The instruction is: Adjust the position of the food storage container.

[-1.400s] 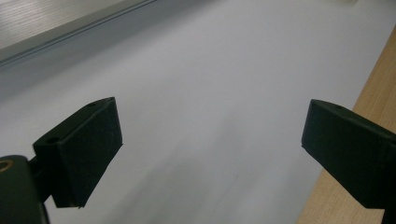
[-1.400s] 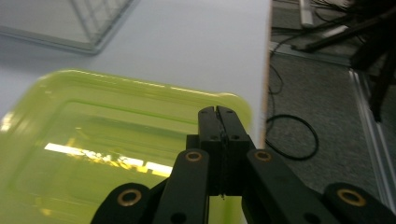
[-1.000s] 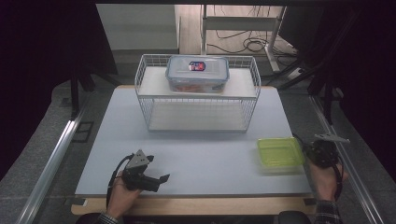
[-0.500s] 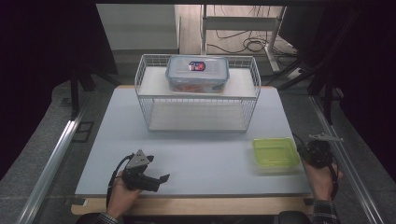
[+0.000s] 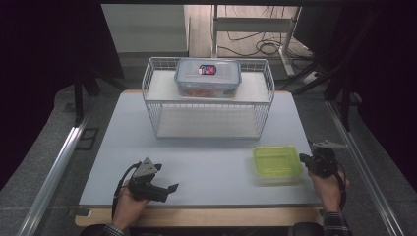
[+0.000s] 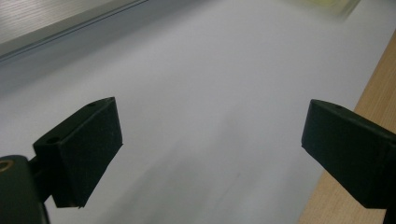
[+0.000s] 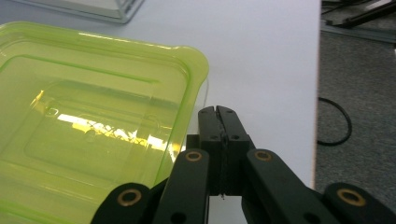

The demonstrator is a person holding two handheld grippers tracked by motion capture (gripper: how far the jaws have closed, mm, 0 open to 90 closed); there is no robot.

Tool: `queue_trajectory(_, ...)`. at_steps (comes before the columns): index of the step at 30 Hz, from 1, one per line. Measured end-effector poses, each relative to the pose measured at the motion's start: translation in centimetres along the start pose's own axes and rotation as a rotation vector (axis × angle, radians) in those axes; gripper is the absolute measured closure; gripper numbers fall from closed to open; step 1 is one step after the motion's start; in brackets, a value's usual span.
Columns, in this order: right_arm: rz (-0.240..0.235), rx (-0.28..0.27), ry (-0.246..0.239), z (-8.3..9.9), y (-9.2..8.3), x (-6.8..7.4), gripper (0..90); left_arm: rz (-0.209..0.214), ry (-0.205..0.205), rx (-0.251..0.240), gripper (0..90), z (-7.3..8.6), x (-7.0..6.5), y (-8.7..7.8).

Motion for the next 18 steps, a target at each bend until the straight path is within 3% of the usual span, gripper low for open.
queue_trajectory(8,-0.043,0.007,-0.037,-0.3,0.3,2.0,89.5,0.0,0.001,0.004,4.9,0.0,0.0,0.1)
queue_trajectory(18,-0.132,0.018,-0.069,-0.8,0.8,5.4,89.5,0.001,0.003,0.006,4.9,0.0,-0.1,0.1)
Point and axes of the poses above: each handheld gripper's, and its own axes: y roughly forward along the jaws, z roughly out of its underside, x roughly to its left, the point moved 7 cm from there along y, roughly forward along the jaws, and after that the axes turned 2 degrees about z, right-handed, at the moved point
